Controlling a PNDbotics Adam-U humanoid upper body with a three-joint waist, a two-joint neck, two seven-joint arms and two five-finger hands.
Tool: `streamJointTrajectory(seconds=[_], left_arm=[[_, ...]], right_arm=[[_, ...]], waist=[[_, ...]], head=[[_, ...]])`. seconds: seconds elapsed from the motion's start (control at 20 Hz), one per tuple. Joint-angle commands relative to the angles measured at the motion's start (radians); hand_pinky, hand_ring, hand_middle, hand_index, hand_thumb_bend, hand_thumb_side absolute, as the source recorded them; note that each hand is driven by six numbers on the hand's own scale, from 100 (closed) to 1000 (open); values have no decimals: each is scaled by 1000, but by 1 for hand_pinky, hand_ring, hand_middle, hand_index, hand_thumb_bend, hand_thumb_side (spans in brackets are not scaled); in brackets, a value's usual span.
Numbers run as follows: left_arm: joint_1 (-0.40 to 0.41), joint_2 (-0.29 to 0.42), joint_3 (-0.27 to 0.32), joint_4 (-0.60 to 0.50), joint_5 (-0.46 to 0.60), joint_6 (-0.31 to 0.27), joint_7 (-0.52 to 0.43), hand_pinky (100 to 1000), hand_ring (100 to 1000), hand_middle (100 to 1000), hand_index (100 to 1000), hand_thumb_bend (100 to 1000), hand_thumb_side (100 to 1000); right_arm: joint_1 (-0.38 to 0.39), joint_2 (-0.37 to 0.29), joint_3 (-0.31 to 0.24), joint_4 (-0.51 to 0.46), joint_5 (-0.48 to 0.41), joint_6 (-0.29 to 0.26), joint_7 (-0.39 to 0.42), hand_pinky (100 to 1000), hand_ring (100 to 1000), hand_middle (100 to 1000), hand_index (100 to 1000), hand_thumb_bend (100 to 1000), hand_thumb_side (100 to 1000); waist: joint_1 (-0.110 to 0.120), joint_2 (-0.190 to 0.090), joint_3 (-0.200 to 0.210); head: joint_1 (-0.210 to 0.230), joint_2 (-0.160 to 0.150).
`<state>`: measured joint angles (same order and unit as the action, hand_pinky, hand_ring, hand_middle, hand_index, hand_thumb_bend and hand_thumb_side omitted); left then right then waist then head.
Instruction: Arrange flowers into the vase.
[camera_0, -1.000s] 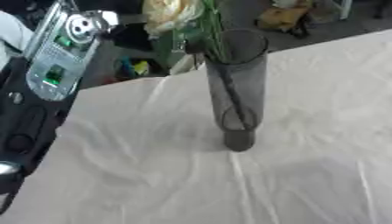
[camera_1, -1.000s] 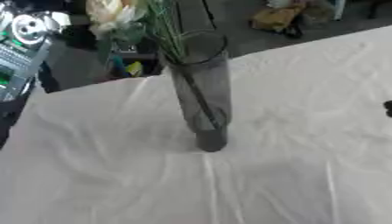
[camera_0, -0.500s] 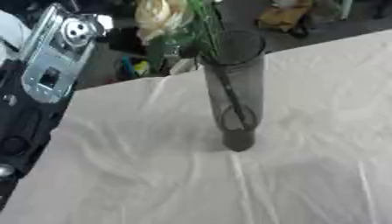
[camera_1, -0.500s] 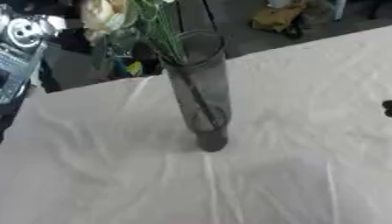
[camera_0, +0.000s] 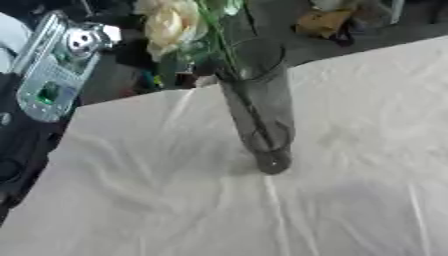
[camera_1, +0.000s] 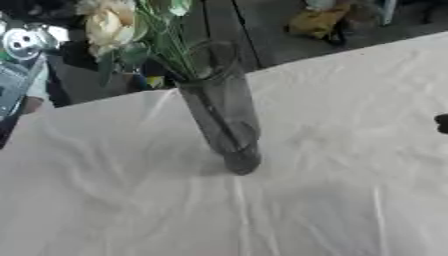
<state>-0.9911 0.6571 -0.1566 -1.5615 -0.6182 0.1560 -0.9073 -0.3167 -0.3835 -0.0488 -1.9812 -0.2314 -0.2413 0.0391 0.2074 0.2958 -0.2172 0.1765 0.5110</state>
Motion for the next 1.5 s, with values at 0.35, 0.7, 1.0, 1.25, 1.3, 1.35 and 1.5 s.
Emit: streamJointTrajectory(seconds=[0.35, 0.7, 1.0, 1.25, 1.3, 1.35, 1.5], left_arm=[[-22, 27, 40, -32, 71, 16, 14, 927, 911, 942, 1000, 854, 1000], [-43, 14, 38, -38, 141, 37, 58, 918, 906, 940, 1000, 803, 1000], [-55, 3, 32, -39, 157, 38, 82, 913, 904, 938, 1000, 794, 1000], [-68, -11, 14, -35, 150, 30, 69, 919, 909, 940, 1000, 812, 1000], [-72, -14, 11, -33, 147, 29, 65, 921, 910, 941, 1000, 814, 1000], [-76, -18, 8, -30, 144, 27, 62, 922, 911, 942, 1000, 812, 1000], [-88, -29, 3, -22, 136, 24, 59, 923, 911, 941, 1000, 810, 1000]], right_arm=[[-7, -19, -5, -19, -4, -1, -2, 681, 543, 507, 761, 100, 1000], [-7, -20, -4, -19, -1, -1, -2, 682, 543, 507, 761, 100, 1000], [-6, -20, -2, -19, 2, 2, 0, 683, 543, 506, 761, 100, 1000], [-7, -19, -1, -19, 3, 4, 3, 683, 543, 505, 761, 100, 1000], [-7, -19, 0, -19, 4, 5, 3, 684, 542, 505, 761, 100, 1000], [-7, -20, 0, -19, 4, 5, 3, 684, 542, 505, 761, 100, 1000], [-7, -20, 1, -19, 5, 7, 5, 684, 542, 504, 761, 100, 1000]], waist=[[-28, -34, 1], [-25, -30, -4], [-20, -30, -8], [-15, -29, -13], [-14, -28, -14], [-12, -28, -16], [-9, -28, -19]], head=[[0, 5], [6, 1], [8, 1], [13, 0], [14, 0], [14, -1], [17, -1]])
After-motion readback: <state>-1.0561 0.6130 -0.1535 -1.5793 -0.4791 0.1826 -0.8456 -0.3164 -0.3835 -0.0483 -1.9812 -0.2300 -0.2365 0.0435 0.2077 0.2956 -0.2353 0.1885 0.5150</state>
